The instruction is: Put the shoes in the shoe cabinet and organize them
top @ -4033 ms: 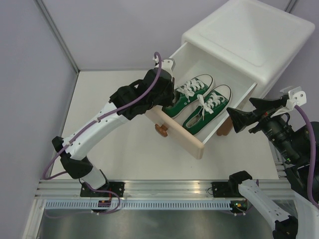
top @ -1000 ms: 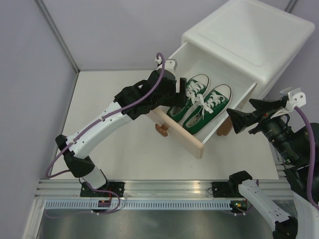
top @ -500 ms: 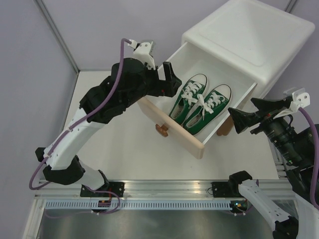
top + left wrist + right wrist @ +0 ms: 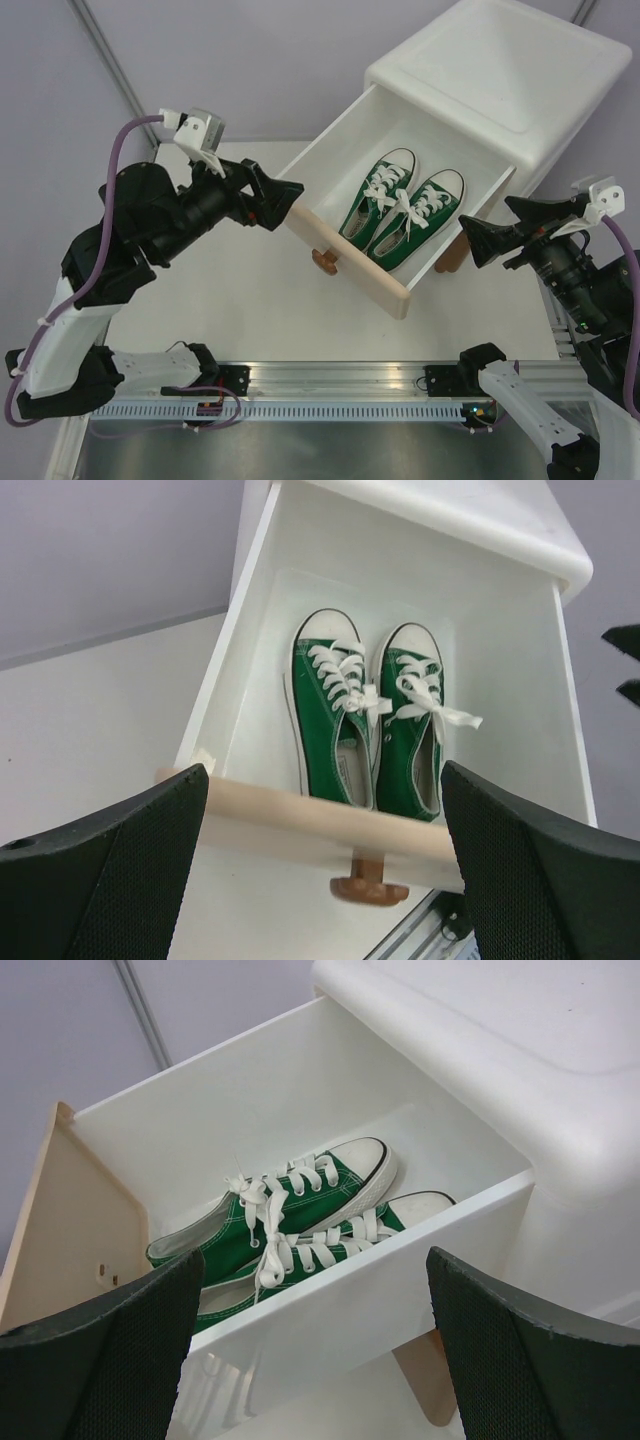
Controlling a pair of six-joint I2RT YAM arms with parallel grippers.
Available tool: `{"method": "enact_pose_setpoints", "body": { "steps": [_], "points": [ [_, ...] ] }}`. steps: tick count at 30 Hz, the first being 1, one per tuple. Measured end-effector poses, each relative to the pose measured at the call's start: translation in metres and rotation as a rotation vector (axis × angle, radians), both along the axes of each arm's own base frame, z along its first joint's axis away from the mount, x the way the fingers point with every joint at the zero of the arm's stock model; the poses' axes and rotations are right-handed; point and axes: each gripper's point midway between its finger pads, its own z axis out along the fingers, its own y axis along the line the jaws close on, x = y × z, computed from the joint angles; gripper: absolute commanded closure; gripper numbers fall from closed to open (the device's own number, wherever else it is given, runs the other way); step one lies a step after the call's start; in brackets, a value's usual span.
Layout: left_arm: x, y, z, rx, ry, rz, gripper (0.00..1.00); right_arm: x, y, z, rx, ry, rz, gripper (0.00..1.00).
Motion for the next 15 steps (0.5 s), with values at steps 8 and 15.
{"method": "enact_pose_setpoints", "body": {
  "steps": [8, 15],
  "points": [
    [-0.031, 0.033, -0.062, 0.085, 0.012, -0.047, 0.0, -0.005, -0.005, 0.012, 0.011, -0.032, -0.018, 0.05],
    [-0.048, 0.038, -0.128, 0.166, 0.082, -0.116, 0.0, -0.01, -0.011, 0.015, 0.02, -0.048, -0.045, 0.05]
  ]
}}
